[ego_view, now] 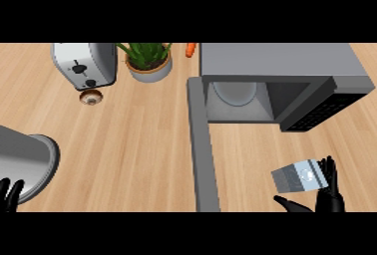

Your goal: Pick up the milk, place it into the microwave and close the microwave

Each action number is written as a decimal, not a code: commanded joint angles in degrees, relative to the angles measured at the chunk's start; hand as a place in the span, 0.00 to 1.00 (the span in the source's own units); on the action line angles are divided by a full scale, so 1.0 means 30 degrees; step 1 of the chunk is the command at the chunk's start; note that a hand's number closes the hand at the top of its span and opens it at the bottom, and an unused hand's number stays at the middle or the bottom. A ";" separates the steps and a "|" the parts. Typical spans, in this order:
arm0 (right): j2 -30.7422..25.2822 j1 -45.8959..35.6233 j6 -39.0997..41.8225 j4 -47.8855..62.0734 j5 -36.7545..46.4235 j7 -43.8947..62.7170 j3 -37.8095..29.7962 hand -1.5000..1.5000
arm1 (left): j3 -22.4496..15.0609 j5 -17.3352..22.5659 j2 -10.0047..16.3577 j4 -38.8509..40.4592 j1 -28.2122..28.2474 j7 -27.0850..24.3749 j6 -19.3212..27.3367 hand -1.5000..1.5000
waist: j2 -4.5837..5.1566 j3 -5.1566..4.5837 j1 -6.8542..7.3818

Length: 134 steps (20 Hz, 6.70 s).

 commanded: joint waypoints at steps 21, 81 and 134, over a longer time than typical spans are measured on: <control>0.0877 -0.1029 0.6230 -0.0248 -0.1819 -0.1410 0.0540 1.00 | 0.1546 0.1420 0.0444 0.0269 -0.0811 0.0827 -0.0435 0.00 | -0.0021 -0.0006 -0.0096; 0.2317 -1.3301 -0.4381 0.2156 0.0273 0.9012 0.3058 1.00 | 0.6696 0.3529 0.0140 0.2547 -0.0379 -0.0023 -0.5183 0.00 | 0.0138 0.0011 0.0405; -0.1970 -1.9657 -1.4081 1.3320 0.5269 0.6603 0.2888 0.00 | 0.7189 0.3244 0.2155 0.7457 -0.5222 -0.0081 -0.6245 0.00 | 0.1278 0.0075 0.2694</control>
